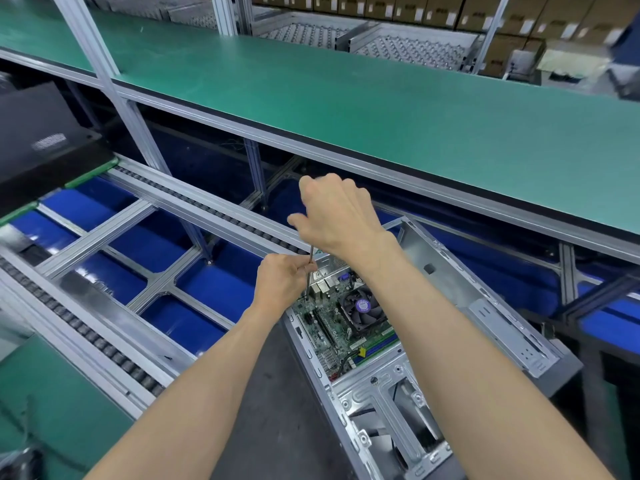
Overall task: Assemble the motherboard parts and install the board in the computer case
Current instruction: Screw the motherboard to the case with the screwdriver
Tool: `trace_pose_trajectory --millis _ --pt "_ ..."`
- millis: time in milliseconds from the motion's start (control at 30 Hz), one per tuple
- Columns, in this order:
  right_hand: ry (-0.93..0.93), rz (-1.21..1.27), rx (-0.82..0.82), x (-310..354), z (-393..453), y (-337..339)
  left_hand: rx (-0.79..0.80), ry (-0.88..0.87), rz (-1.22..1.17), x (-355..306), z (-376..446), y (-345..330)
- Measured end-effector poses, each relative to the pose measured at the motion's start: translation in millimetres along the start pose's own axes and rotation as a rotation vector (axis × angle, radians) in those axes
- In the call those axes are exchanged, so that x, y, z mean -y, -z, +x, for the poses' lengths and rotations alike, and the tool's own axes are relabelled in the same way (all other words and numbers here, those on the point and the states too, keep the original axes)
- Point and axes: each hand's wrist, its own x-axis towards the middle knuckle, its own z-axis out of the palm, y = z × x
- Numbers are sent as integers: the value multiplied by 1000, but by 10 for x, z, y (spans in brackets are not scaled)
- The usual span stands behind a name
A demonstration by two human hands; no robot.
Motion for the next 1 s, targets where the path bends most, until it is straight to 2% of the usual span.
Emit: trace_pose_trajectory --millis 100,233,367,533,700,833,900,1000 --pt "45 100 74 5 2 32 -24 -12 42 13 -11 -8" --pt "-6 -69 26 64 14 56 -31 -5 47 -20 -47 2" --pt "69 60 134 65 44 85 -14 22 63 -24 -33 15" --pt "-24 -87 61 82 38 70 -12 -12 94 -59 -73 24" --pt "38 123 193 82 66 119 -27 -17 134 -47 -56 29" --pt "-32 -50 85 52 35 100 1 -40 143 -51 -78 35" --pt "-31 -84 87 56 39 109 2 -36 161 -55 -69 40" --pt "30 81 169 63 42 138 -6 -15 173 -61 -61 38"
